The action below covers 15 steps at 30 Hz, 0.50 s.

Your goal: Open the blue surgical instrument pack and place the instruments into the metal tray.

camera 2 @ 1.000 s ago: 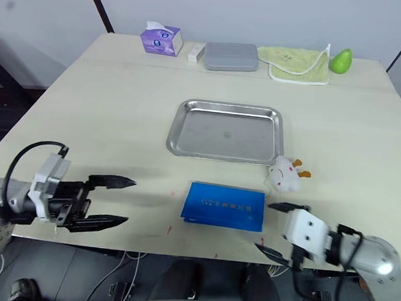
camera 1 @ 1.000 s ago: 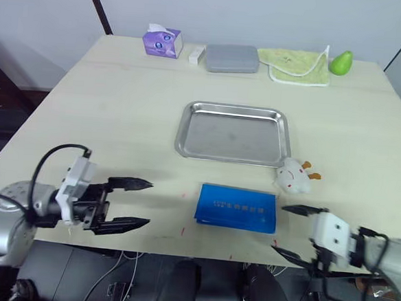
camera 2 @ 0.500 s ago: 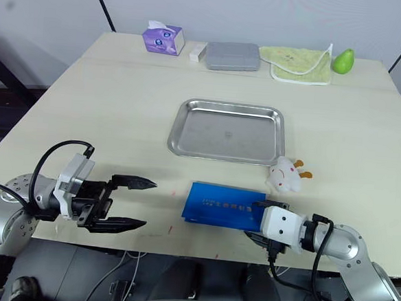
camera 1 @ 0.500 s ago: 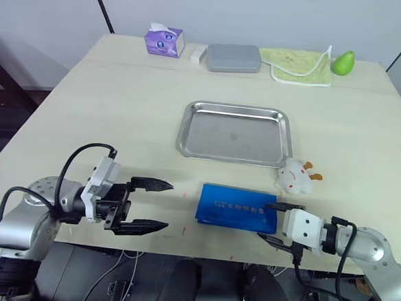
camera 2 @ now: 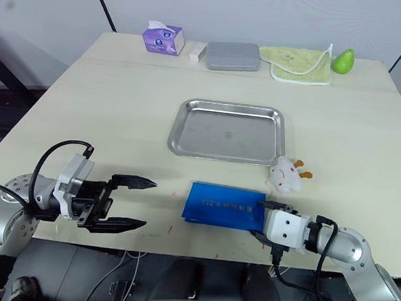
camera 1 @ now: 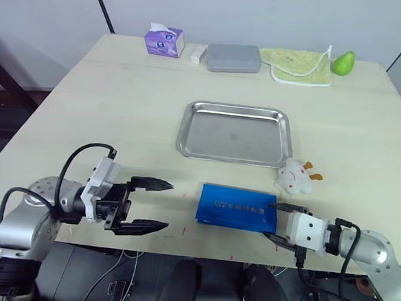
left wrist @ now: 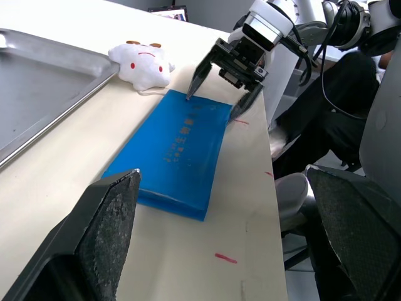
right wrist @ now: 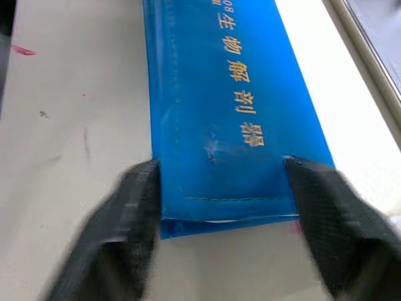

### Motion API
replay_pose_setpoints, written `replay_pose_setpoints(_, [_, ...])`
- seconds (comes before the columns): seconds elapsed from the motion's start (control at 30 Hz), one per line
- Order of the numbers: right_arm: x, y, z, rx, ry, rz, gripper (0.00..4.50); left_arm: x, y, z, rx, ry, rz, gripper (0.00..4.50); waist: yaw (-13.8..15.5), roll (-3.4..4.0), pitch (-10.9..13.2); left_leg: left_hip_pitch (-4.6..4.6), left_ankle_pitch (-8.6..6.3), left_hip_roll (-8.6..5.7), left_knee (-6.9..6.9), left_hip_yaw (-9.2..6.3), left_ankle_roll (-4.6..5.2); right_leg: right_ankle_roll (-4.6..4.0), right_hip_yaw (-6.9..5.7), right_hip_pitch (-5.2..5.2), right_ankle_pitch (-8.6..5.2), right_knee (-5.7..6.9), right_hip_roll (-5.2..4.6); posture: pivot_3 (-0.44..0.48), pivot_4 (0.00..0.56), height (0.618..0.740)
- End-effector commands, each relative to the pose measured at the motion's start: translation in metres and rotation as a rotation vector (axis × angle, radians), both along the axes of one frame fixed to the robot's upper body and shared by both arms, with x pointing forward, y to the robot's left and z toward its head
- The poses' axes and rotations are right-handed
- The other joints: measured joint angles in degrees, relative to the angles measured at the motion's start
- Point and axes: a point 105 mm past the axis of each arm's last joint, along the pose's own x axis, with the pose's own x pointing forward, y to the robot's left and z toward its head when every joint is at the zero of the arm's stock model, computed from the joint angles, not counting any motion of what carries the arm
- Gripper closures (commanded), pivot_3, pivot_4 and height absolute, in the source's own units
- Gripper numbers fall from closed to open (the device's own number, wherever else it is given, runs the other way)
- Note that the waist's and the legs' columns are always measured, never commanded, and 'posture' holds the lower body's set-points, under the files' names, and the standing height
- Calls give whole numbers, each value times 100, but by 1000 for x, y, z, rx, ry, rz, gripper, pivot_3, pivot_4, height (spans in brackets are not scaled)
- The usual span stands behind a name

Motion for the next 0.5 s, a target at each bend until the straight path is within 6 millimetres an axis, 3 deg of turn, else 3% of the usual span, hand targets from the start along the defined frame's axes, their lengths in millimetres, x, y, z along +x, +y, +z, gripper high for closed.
replay_pose_setpoints(0.03, [3, 2, 5, 18, -38, 5, 3245, -1, 0, 2, -1, -22, -14, 0, -2, 0, 0, 0, 0, 0, 0, 0, 0, 0, 0, 0, 0, 0, 0, 0, 150, 740])
replay_pose_setpoints(0.1, [4, 3, 4, 18, -42, 7, 4316, -1, 1, 1, 0, -22, -12, 0, -2, 0, 0, 1, 0, 0, 0, 0, 0, 0, 0, 0, 0, 1, 0, 0, 150, 740])
replay_pose_setpoints(0.13, [4, 3, 3, 17, -43, 9, 4423, -2, 1, 1, 1, -22, -11, 0, -2, 0, 0, 1, 0, 0, 0, 0, 0, 0, 0, 0, 0, 1, 1, 0, 150, 740])
replay_pose_setpoints(0.37, [6, 1, 13, 26, -62, 19, 4423, -1, 2, -1, -5, -24, 4, 0, 2, 0, 0, 1, 0, 1, 0, 0, 0, 0, 0, 0, 0, 1, 0, 0, 150, 740])
replay_pose_setpoints(0.5, [3, 2, 40, 87, 31, 59, 4423, 1, 2, -1, -15, -28, 14, 0, -1, 1, 0, 1, 0, 1, 0, -2, 0, 0, 2, 0, 0, 1, 0, 0, 150, 740])
